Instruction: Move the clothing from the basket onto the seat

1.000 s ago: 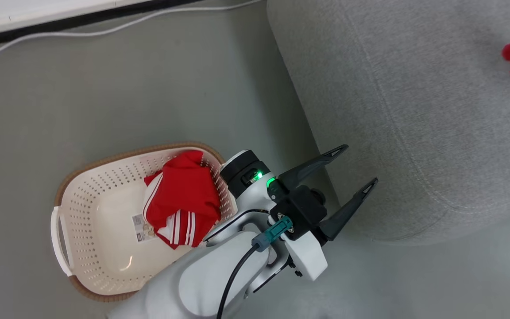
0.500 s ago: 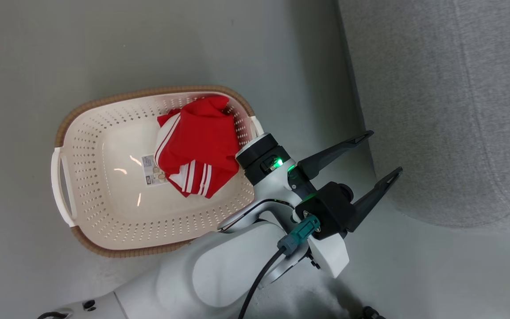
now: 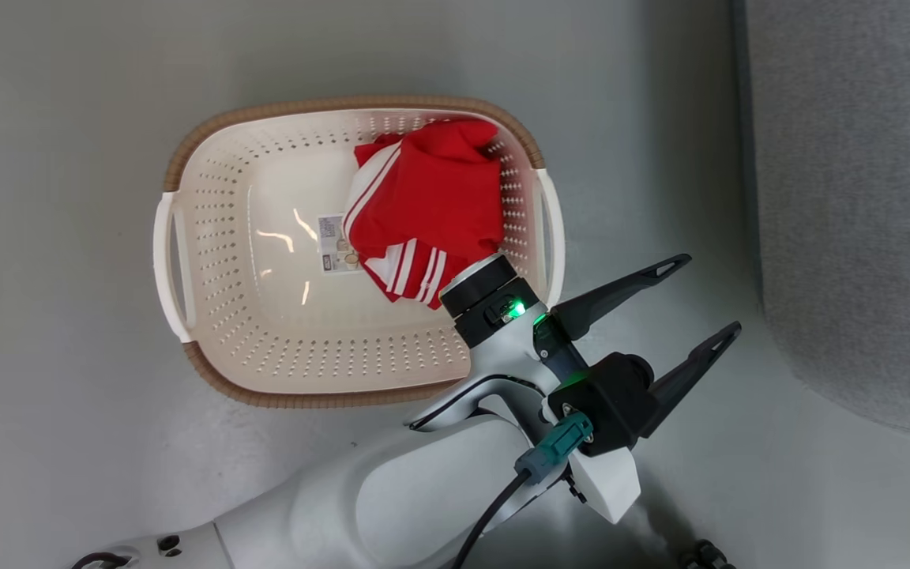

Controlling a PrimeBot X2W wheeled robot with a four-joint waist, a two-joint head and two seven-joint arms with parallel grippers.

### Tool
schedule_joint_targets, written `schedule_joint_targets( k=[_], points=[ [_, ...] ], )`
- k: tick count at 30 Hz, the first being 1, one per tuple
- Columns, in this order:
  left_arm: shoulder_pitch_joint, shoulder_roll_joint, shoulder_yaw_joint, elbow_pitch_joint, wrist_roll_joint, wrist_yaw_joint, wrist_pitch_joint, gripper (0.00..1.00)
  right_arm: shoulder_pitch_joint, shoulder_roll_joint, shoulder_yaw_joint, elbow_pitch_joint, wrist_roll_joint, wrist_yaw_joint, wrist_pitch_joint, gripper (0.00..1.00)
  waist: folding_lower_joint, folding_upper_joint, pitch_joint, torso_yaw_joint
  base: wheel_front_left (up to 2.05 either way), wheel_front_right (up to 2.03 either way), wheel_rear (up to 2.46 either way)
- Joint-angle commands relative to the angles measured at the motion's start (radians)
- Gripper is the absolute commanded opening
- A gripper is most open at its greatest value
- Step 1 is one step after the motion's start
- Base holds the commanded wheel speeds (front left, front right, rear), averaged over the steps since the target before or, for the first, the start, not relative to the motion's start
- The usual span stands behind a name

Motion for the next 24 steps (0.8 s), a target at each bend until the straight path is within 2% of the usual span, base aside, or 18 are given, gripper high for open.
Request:
schedule_joint_targets(
  k=[1,7,11,18,19,20,24],
  points=[
    [0.023,-0.009,0.016,-0.031,-0.012,0.016,-0.005,1.0,0.078,-0.035,0.031,-0.002,0.031,0.003,-0.005,0.0,0.0,0.0,0.008,0.013,0.0,0.0,0.0],
    [0.037,-0.009,0.022,-0.05,-0.015,0.023,-0.005,1.0,0.18,0.015,0.17,0.023,0.132,0.003,-0.005,0.0,0.0,0.0,0.004,0.029,0.0,0.0,0.0],
    [0.047,-0.009,0.027,-0.061,-0.021,0.018,-0.005,1.0,0.267,0.041,0.301,-0.03,0.24,0.003,-0.005,0.0,0.0,0.0,-0.014,0.036,0.0,0.0,0.0],
    [0.076,-0.009,0.041,-0.08,-0.029,0.003,-0.005,1.0,0.383,0.041,0.387,-0.04,0.329,0.003,-0.005,0.0,0.0,0.0,-0.069,0.051,0.0,0.0,0.0],
    [0.083,-0.009,0.045,-0.081,-0.03,0.001,-0.005,1.0,0.394,0.041,0.393,-0.042,0.327,0.003,-0.005,0.14,0.0,0.0,-0.079,0.054,0.0,0.0,0.0],
    [0.089,-0.009,0.051,-0.081,-0.031,-0.001,-0.005,1.0,0.404,0.044,0.397,-0.047,0.324,0.003,-0.005,1.0,0.0,0.0,-0.089,0.055,0.0,0.0,0.0],
    [0.124,-0.009,0.076,-0.084,-0.033,-0.011,-0.005,1.0,0.459,0.067,0.386,-0.068,0.309,0.003,-0.005,1.0,0.0,0.0,-0.137,0.064,0.0,0.0,0.0]
  ],
)
